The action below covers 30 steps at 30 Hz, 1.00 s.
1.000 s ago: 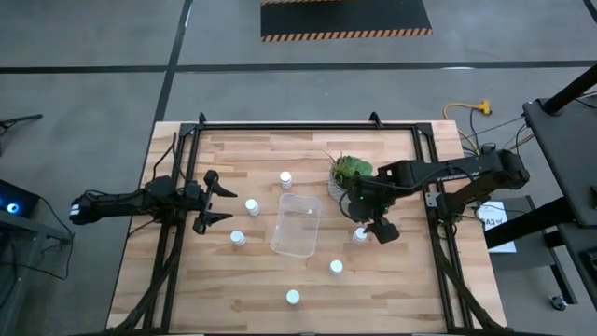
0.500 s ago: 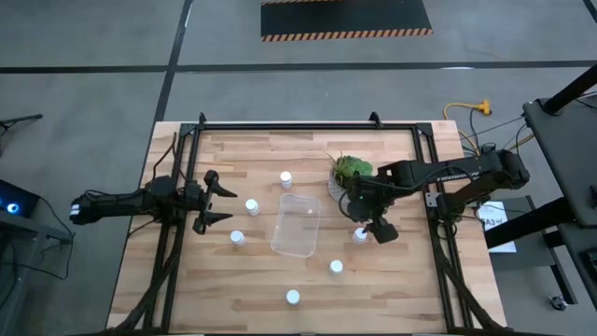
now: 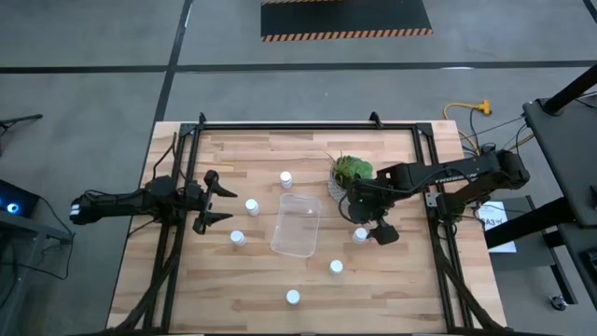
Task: Pick and place pill bottles into a basket
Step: Put the white medicine bottle into the transparent bin
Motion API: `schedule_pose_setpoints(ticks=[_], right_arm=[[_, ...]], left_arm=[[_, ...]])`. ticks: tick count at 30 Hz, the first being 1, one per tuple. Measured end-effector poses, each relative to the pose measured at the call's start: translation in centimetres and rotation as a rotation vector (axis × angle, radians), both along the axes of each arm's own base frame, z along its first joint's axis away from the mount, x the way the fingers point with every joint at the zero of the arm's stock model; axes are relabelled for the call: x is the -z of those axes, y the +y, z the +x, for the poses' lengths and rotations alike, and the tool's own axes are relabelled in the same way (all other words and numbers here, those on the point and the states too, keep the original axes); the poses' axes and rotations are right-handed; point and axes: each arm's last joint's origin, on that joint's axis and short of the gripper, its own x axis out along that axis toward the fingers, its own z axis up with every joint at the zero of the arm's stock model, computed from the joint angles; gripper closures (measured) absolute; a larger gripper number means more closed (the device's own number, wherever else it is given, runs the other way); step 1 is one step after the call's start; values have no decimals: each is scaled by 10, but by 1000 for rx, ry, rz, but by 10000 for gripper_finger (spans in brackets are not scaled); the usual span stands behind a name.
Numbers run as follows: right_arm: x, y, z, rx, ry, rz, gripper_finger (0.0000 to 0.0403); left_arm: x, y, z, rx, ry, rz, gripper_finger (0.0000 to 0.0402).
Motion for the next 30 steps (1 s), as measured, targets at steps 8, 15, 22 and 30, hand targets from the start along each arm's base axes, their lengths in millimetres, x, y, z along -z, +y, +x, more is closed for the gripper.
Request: schedule_pose_setpoints(ticks=[8, 15, 22, 30], right_arm=[[13, 0, 1, -9, -26, -1, 39], [31, 0, -4, -41, -9, -11, 37], [44, 0, -4, -44, -33, -10, 37], [52, 0, -4, -46, -61, -10, 37]], left_arm=[[0, 0, 0, 0, -1, 0, 127], [0, 0, 0, 0, -1, 0, 127], [0, 0, 0, 0, 0, 0, 127], [0, 0, 0, 0, 0, 0, 127]])
